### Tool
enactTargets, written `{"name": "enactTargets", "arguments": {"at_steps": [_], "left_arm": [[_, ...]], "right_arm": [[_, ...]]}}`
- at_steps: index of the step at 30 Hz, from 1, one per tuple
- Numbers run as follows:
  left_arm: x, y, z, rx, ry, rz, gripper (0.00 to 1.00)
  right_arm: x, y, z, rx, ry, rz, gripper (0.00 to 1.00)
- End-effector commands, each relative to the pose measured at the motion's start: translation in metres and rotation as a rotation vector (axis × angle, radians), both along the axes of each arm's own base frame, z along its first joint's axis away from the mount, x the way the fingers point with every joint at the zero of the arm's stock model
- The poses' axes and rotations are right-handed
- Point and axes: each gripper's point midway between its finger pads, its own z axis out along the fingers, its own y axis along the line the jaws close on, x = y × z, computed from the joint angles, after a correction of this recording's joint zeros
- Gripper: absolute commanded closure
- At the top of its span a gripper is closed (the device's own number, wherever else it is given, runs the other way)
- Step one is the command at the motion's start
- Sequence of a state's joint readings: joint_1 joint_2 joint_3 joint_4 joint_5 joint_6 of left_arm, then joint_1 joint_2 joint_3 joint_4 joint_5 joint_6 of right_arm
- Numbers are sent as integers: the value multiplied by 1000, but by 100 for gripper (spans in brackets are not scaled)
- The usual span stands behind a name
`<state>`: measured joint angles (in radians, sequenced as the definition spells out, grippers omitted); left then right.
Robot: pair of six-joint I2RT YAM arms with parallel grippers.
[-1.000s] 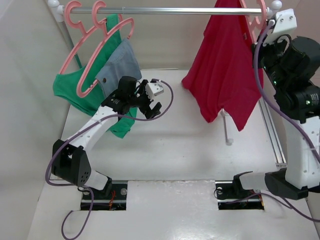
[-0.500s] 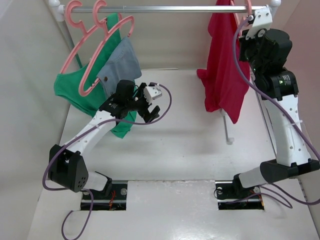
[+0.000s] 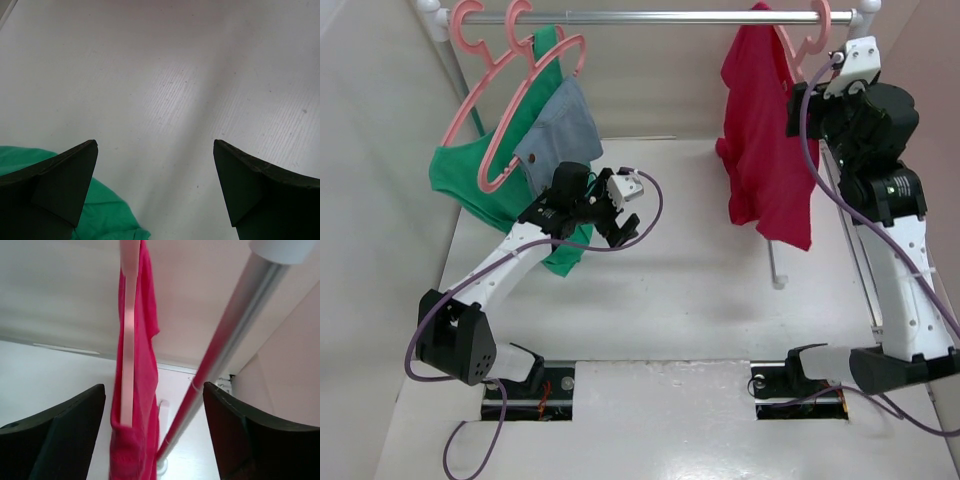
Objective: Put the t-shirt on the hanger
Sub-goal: Hang the hanger with tshirt onto the clothesline
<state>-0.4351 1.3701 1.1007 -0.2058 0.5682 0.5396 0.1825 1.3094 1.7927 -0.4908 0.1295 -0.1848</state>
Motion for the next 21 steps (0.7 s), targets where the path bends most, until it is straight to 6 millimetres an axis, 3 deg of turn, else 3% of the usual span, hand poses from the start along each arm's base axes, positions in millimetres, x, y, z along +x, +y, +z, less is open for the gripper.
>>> {"name": "enactTargets", "arguments": {"at_steps": [1,2,8,12,14,16,17,21], "left_arm": [[-3,-1,16,-42,-38,-8,0],[-7,-1,11,-40,-19,-17,0],[-10,-4,12,-50,-14,-34,0],[-12,-4,7,-40,-7,-34,0],[-12,-3,3,-31,-1,-25,0],[-14,0,0,-23,0,-16,0],[-15,2,-7,-15,17,-1,0],[-19,10,-22,0,38,43,0]], "right_arm": [[-41,-8,41,-29,-133,11,16],[-47,-8,43,-43,-143,19,5],[-95,-15,66,-108,-220,18,3],[-122,-6,92,-138,-295,93,2],[-139,10,99,-164,-333,201,0],[-144,28,90,-188,-331,307,0],[-149,49,83,-199,-336,423,0],[-133,97,-5,-158,-142,633,0]]}}
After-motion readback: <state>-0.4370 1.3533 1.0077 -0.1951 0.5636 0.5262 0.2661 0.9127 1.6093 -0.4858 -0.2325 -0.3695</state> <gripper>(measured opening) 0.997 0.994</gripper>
